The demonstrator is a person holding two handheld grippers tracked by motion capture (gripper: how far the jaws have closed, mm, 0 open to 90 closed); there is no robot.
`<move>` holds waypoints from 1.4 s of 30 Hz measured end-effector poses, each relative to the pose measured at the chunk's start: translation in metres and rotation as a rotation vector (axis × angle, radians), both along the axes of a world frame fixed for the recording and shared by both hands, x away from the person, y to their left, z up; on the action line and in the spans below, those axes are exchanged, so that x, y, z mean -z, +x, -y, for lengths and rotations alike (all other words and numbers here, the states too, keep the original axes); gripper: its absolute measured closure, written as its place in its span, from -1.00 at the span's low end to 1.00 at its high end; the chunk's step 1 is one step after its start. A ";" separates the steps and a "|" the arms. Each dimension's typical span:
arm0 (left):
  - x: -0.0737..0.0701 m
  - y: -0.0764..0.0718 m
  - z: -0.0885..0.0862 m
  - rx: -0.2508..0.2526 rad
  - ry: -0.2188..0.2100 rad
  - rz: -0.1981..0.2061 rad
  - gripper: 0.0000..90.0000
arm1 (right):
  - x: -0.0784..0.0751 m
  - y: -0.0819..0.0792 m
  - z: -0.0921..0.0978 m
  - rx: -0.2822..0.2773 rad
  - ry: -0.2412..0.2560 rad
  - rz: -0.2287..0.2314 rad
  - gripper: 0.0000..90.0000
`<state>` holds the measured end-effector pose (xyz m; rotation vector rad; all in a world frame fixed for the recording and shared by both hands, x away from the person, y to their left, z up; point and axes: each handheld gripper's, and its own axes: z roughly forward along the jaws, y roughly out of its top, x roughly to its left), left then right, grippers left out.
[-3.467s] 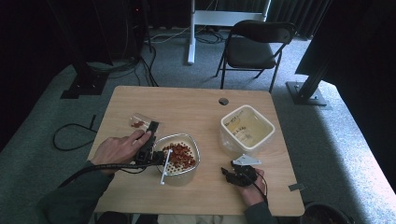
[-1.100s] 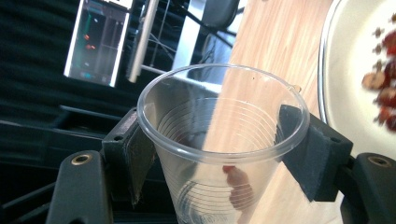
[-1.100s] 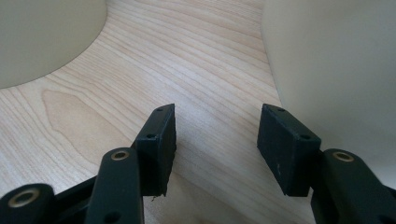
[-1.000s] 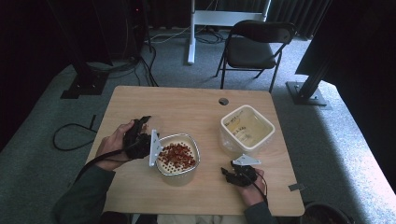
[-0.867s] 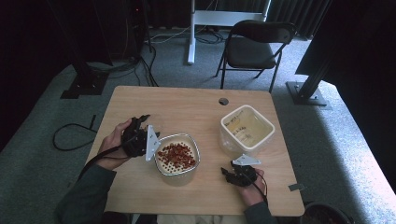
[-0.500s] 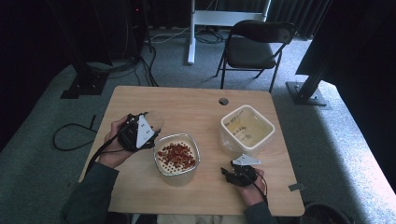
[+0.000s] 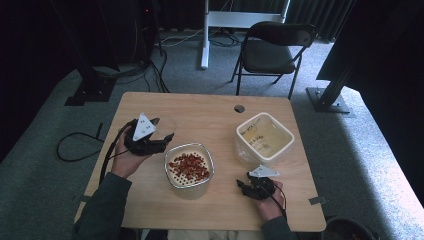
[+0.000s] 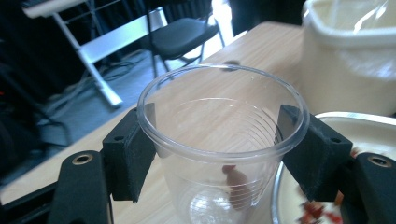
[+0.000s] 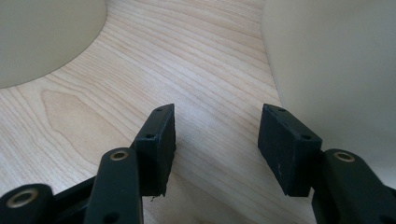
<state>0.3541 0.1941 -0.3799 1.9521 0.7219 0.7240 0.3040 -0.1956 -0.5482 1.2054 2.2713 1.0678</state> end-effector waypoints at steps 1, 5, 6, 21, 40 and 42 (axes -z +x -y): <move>-0.001 0.001 -0.001 0.011 -0.021 -0.005 -0.31 | 0.000 0.000 0.000 0.000 0.000 0.000 0.02; -0.002 0.006 -0.001 0.028 -0.087 -0.020 -0.31 | 0.000 0.000 -0.001 -0.001 -0.006 0.004 0.01; -0.002 0.007 -0.001 0.033 -0.099 -0.024 -0.31 | 0.000 0.000 -0.001 -0.003 -0.009 0.004 0.01; 0.000 0.012 0.005 0.068 -0.197 -0.047 -0.31 | -0.012 -0.003 -0.008 0.004 0.026 0.019 -0.09; 0.001 0.006 0.024 0.125 -0.218 -0.063 -0.31 | -0.090 -0.004 -0.057 -0.130 0.124 0.242 -0.39; 0.000 0.005 0.025 0.134 -0.228 -0.069 -0.31 | -0.093 -0.003 -0.059 -0.140 0.132 0.250 -0.39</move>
